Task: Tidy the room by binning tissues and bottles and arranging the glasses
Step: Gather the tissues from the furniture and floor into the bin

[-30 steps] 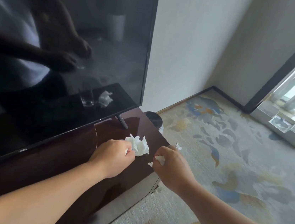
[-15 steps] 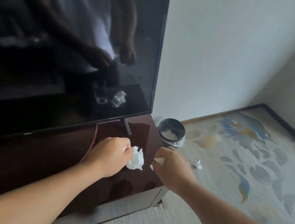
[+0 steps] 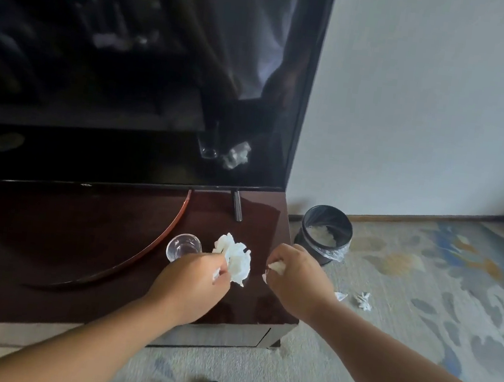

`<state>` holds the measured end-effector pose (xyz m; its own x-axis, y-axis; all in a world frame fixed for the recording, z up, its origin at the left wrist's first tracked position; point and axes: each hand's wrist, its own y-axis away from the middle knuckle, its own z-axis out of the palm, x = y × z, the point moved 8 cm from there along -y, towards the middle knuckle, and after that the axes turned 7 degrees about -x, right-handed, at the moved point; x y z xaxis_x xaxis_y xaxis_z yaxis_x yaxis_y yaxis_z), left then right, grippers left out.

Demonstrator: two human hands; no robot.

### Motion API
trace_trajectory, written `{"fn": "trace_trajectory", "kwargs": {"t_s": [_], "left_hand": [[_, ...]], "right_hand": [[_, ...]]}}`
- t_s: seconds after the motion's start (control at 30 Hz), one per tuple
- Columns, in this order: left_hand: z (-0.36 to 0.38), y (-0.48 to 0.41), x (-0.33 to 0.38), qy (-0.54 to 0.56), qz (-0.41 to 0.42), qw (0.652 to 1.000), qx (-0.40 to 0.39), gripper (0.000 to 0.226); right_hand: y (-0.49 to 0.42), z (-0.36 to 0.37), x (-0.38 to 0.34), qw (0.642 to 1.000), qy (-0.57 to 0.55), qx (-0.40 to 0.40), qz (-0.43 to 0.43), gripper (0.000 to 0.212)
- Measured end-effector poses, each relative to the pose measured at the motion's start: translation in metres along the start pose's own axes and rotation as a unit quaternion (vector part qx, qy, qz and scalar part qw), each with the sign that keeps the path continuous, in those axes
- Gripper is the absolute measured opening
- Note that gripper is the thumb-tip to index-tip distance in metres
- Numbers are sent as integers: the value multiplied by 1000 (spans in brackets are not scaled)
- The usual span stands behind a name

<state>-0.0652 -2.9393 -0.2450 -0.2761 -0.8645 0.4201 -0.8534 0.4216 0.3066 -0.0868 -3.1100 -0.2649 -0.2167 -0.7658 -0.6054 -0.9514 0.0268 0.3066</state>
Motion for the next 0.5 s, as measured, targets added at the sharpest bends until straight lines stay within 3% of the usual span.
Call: {"fn": "trace_trajectory", "kwargs": {"t_s": [0.27,0.5], "left_hand": [[-6,-9,-9,43,5,999,22,21],[-14,-9,-33,56,-45,996,44,25]], "right_hand": [[-27,2,-18,999,21,-17,-22,15],[-53,20,-27,997,20,-53,-58,15]]}}
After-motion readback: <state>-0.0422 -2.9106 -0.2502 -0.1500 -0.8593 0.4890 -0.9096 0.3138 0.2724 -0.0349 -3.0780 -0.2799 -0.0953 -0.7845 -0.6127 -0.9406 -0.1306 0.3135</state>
